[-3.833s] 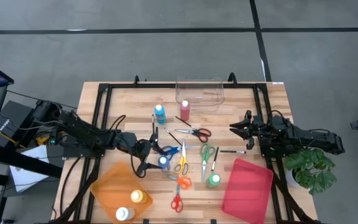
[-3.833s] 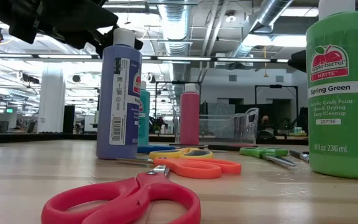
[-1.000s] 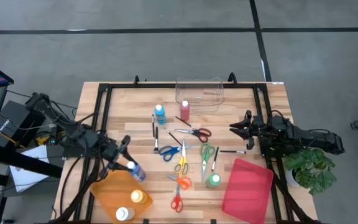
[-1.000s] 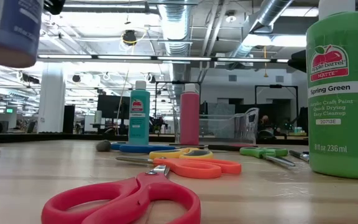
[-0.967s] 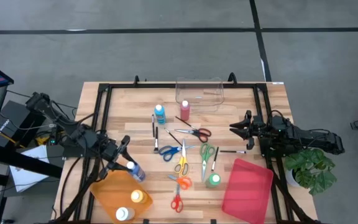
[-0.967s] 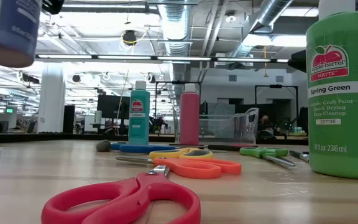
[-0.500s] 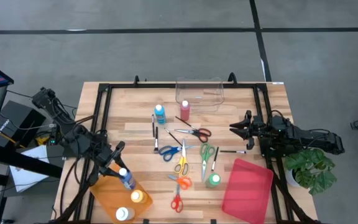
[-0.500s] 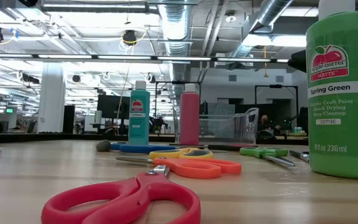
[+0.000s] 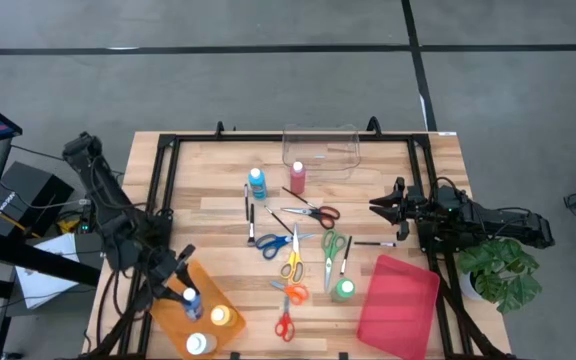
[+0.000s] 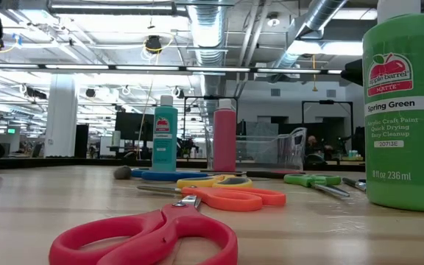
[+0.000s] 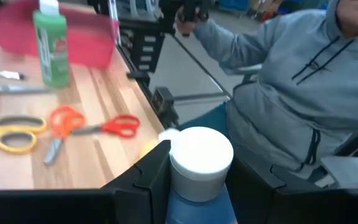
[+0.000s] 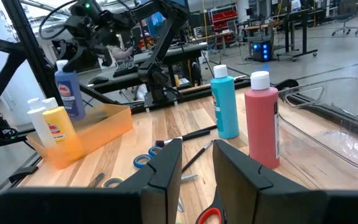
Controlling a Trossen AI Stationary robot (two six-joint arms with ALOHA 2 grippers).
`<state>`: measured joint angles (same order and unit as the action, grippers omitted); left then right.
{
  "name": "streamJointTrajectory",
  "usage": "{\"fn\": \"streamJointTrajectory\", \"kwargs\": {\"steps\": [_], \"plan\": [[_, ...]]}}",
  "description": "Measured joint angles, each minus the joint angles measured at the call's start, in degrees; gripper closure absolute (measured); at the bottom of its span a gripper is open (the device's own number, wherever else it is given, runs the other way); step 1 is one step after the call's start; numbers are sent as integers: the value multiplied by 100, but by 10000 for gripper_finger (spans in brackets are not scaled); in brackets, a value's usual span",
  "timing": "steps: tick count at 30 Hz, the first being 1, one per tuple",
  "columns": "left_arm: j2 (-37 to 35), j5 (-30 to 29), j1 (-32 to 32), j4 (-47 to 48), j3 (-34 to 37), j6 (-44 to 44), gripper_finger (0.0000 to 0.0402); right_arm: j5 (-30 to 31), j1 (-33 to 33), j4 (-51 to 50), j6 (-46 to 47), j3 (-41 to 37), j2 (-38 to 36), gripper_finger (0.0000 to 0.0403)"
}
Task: Pick & Place Paint Supplies
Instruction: Put the purple paint bottle into the orange bin
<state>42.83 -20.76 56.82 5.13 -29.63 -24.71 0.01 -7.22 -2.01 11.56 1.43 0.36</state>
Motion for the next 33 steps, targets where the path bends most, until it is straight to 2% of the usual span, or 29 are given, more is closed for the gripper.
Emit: {"fn": "streamJointTrajectory", "kwargs": {"steps": [11,15,22,33], "plan": [[902,-938,980,-262,0,-575,276,0,0,-1,4,0,0,314],[1121,-1397,1316,-279,0,-979,275,0,0,-1,4,0,0,314],[1484,-2251,1742,-535,4,-1033,275,0,0,-1,4,0,0,314],[1848,-2418,1949,-782,7,-1331,275,2,0,-1,4,0,0,314]]}}
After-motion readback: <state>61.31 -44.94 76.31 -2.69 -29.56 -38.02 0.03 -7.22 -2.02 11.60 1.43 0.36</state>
